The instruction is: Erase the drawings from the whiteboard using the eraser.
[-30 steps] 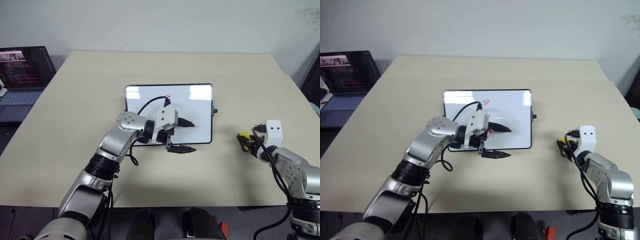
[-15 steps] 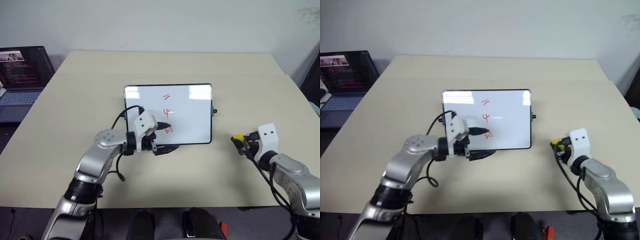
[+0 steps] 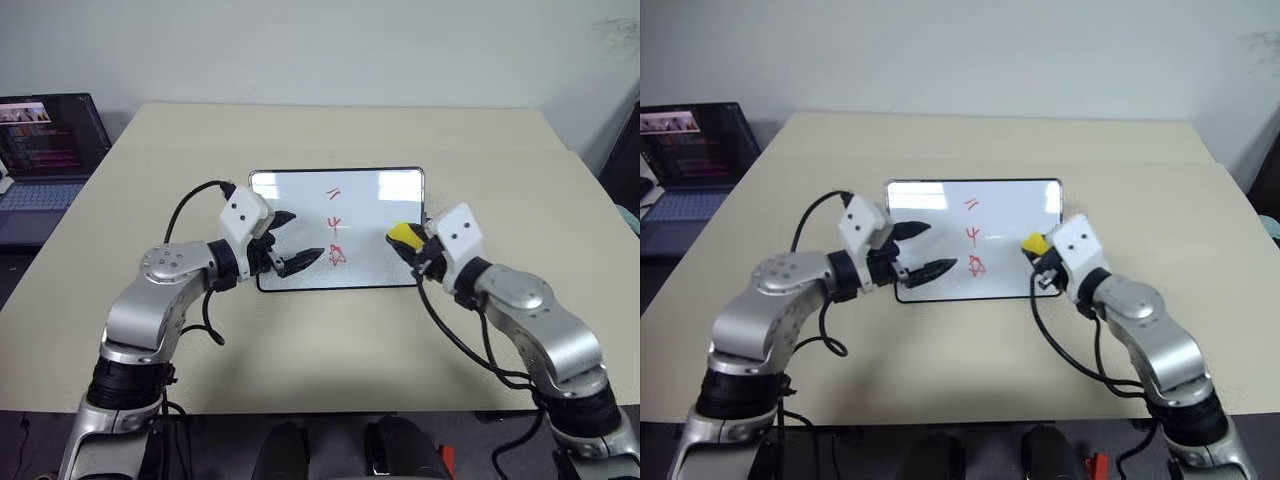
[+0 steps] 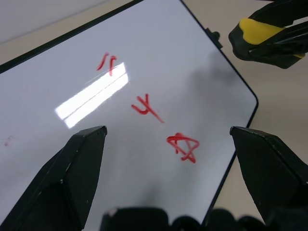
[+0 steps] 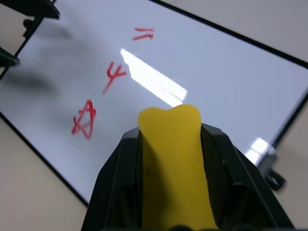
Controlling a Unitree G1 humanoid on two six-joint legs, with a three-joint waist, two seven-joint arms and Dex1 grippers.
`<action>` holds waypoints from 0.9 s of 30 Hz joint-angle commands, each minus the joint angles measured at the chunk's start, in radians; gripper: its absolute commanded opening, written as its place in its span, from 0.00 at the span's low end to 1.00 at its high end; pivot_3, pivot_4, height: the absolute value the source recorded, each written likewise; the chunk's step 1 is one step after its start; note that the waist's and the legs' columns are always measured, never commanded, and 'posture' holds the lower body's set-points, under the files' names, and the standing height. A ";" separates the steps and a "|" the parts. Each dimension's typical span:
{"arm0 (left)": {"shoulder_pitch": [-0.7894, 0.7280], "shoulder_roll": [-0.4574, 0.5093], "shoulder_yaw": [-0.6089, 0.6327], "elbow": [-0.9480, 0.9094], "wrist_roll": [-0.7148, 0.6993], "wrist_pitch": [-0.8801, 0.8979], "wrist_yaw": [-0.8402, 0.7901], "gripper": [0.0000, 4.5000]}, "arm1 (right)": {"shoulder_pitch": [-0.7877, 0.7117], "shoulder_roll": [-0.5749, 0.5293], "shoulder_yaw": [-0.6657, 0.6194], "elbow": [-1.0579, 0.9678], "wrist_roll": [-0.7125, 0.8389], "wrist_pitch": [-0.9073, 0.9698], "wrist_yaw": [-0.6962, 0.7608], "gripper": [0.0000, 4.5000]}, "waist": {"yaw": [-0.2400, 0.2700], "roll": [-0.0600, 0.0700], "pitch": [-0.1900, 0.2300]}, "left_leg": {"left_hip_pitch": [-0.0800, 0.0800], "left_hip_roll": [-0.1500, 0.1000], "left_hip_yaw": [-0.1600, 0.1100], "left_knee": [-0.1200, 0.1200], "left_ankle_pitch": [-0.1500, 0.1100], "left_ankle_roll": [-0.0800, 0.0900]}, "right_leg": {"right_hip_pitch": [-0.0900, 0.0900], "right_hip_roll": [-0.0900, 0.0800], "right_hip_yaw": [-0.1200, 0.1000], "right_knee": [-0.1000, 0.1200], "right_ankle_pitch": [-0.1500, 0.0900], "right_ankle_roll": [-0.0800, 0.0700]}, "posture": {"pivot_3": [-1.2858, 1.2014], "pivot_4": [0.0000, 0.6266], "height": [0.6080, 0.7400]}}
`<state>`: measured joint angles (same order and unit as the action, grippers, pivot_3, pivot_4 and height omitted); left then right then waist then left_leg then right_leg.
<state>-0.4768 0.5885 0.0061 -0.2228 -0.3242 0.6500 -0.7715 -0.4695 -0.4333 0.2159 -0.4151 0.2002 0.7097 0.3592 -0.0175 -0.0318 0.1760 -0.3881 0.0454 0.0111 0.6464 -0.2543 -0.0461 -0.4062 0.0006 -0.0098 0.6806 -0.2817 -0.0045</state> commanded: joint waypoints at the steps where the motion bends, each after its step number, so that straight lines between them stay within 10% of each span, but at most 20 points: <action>1: -0.026 0.006 0.003 0.008 0.008 -0.020 0.012 1.00 | -0.121 0.048 0.059 0.099 -0.082 -0.105 0.001 0.29 | -0.003 0.000 0.000 | -0.001 0.000 0.000 0.000 0.000 0.000 | 0.000 0.000 0.000 0.000 0.000 0.000 | 0.52 0.24 1.00; 27: 0.020 0.047 0.001 0.035 0.014 -0.026 -0.001 1.00 | -0.377 0.265 0.154 0.551 -0.407 -0.373 -0.037 0.29 | -0.010 0.000 0.000 | -0.006 0.002 -0.002 0.000 0.000 0.000 | -0.005 -0.008 -0.002 0.001 0.001 -0.001 | 0.52 0.24 1.00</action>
<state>-0.4385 0.6267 -0.0037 -0.1772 -0.3105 0.6452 -0.7737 -0.8171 -0.1744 0.3731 0.1503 -0.1903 0.3679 0.3218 -0.0274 -0.0318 0.1760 -0.3944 0.0472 0.0096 0.6461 -0.2544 -0.0461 -0.4111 -0.0080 -0.0114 0.6815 -0.2810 -0.0058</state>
